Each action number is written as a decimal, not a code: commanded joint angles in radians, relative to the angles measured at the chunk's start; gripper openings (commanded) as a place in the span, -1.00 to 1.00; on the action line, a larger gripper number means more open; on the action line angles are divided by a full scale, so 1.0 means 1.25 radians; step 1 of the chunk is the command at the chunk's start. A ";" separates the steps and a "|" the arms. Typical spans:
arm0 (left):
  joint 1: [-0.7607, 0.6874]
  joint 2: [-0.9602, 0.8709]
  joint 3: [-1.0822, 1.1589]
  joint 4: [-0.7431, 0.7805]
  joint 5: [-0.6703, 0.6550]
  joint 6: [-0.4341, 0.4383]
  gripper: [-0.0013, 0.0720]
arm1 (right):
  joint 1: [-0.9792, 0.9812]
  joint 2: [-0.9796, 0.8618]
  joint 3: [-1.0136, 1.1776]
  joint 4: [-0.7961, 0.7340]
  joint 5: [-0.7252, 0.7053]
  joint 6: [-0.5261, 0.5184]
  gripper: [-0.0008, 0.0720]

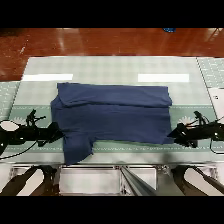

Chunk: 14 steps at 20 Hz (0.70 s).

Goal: Fold the shirts.

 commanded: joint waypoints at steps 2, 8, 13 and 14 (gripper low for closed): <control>0.000 0.000 0.010 -0.004 -0.003 0.011 -0.92 | 0.049 -0.048 -0.001 0.197 -0.095 -0.107 -0.49; 0.027 -0.002 0.245 -0.048 -0.066 0.057 -0.92 | 0.049 -0.045 0.181 0.204 0.007 -0.160 -0.91; -0.059 -0.150 0.435 -0.082 -0.002 0.054 -0.92 | 0.049 -0.123 0.346 0.251 0.004 -0.157 -0.91; -0.075 -0.207 0.487 -0.082 -0.003 0.054 -0.92 | 0.049 -0.145 0.370 0.254 0.000 -0.155 -0.91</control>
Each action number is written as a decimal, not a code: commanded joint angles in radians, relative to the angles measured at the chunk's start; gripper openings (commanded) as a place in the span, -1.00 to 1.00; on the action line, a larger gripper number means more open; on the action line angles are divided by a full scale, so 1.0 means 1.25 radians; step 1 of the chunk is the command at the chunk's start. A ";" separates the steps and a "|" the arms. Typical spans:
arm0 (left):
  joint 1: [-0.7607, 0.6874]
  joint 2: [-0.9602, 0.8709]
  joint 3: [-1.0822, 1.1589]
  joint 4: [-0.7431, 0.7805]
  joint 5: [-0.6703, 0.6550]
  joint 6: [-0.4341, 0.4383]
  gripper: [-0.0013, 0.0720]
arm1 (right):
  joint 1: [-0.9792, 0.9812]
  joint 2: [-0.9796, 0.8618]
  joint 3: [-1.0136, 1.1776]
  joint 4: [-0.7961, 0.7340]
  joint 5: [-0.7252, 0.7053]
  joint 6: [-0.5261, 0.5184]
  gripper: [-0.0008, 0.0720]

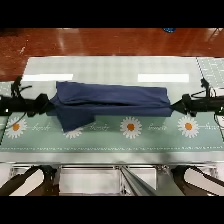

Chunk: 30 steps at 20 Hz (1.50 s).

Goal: Fold the shirts.

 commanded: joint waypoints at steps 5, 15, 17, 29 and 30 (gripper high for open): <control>-0.085 -0.365 0.409 -0.021 -0.013 -0.038 -0.92 | 0.001 -0.150 0.143 0.086 -0.035 -0.007 -0.91; -0.120 -0.634 0.671 -0.018 -0.092 -0.085 0.42 | 0.072 -0.314 0.230 0.138 -0.201 0.009 -0.47; -0.080 -0.631 0.726 -0.017 -0.137 -0.103 0.42 | 0.037 -0.314 0.275 0.127 -0.137 0.013 0.15; -0.157 -0.048 0.413 0.139 0.213 -0.103 0.42 | -0.064 -0.208 0.166 -0.040 -0.159 0.061 0.15; -0.203 0.003 0.341 0.139 0.262 -0.103 0.42 | -0.042 -0.223 0.166 -0.036 -0.178 0.061 0.16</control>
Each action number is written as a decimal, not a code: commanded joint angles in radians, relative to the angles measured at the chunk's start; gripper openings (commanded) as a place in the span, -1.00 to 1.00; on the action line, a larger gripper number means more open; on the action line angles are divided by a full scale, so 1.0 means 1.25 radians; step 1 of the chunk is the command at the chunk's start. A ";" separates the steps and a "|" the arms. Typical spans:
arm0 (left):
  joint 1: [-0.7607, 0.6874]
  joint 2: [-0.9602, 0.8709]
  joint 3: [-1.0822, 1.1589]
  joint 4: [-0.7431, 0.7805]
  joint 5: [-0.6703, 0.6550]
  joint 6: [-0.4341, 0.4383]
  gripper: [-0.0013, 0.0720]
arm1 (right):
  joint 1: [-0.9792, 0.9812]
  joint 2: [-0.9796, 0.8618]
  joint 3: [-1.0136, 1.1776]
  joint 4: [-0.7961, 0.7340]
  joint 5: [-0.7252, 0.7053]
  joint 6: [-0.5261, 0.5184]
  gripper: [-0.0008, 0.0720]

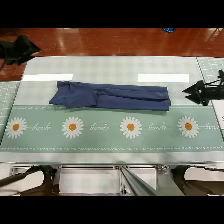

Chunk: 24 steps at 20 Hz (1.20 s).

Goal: Fold the shirts.

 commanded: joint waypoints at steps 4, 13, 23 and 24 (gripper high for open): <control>-0.224 0.218 -0.322 0.027 0.220 -0.001 0.42 | 0.098 -0.084 -0.044 0.084 -0.106 -0.006 0.16; -0.326 0.121 -0.338 -0.032 0.232 -0.001 0.42 | 0.244 -0.141 0.017 0.154 -0.076 -0.076 -0.91; -0.454 0.006 -0.267 -0.046 0.267 0.074 -0.92 | 0.153 0.339 -0.027 -0.135 0.128 0.016 -0.91; -0.479 -0.040 -0.235 -0.047 0.264 0.081 -0.92 | 0.153 0.406 -0.048 -0.138 0.130 0.041 -0.91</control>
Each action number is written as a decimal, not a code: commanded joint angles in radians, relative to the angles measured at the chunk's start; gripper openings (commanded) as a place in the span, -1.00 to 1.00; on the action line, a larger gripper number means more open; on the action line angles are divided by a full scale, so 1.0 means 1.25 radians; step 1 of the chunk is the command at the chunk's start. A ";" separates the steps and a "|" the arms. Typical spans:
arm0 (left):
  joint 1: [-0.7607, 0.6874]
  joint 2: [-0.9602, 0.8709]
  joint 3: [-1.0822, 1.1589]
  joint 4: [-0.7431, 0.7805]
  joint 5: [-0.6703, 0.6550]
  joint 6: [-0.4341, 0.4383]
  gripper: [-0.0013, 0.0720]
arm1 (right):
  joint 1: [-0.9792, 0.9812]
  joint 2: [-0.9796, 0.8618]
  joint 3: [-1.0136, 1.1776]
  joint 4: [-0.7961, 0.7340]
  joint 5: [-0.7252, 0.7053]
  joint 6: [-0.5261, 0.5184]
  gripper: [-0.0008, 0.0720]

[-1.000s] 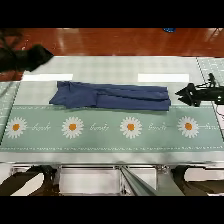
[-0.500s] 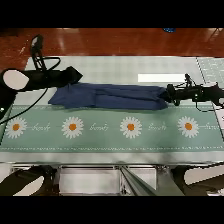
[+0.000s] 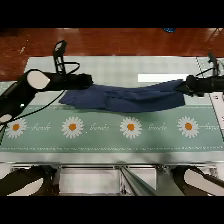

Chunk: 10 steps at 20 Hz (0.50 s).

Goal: Fold the shirts.

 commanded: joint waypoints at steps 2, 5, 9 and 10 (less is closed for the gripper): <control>-0.107 -0.174 0.130 -0.034 -0.015 0.032 -0.92 | -0.007 0.270 -0.071 -0.054 0.040 0.081 -0.91; -0.200 -0.328 0.275 -0.069 -0.070 0.031 -0.92 | -0.007 0.375 -0.083 -0.037 0.063 0.117 -0.91; -0.347 -0.502 0.451 -0.081 -0.135 -0.001 -0.92 | -0.007 0.428 -0.083 -0.002 0.087 0.133 -0.91; -0.382 -0.539 0.488 -0.081 -0.132 -0.019 -0.92 | -0.007 0.429 -0.083 0.009 0.091 0.133 -0.91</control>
